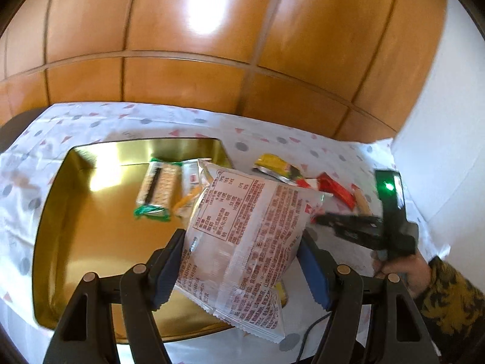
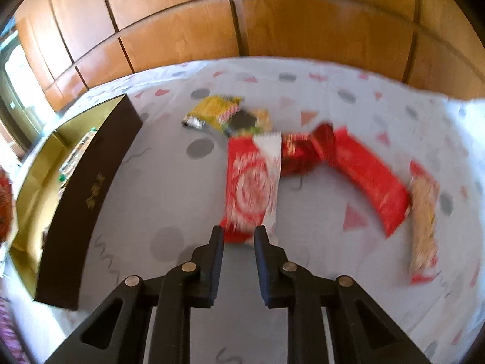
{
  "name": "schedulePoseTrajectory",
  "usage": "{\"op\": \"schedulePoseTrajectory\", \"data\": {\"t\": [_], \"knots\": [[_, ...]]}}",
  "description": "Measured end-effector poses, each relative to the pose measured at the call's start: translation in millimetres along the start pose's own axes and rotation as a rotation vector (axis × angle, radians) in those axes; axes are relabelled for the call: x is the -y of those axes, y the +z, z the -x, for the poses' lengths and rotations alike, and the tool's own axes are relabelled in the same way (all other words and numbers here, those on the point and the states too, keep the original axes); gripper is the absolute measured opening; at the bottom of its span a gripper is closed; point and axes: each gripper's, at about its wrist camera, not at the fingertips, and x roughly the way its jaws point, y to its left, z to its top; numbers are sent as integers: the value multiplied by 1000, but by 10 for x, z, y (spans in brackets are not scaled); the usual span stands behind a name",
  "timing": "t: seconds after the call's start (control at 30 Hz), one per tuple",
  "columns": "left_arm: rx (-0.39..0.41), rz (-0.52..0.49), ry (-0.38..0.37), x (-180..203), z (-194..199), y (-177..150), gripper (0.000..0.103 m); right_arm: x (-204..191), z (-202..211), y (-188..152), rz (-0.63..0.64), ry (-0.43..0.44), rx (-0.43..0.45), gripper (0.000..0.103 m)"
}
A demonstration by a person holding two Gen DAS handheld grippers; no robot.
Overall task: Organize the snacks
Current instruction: 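Carry the bread bag over the tin with left gripper while right grasps red-and-white packet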
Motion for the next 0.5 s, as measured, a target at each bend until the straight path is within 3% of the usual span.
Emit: {"op": "schedulePoseTrajectory", "data": {"t": [0.3, 0.5], "knots": [[1, 61, 35, -193, 49, -95, 72, 53, 48, 37, -43, -33, 39, 54], [5, 96, 65, -303, 106, -139, 72, -93, -152, 215, -13, -66, 17, 56]]}}
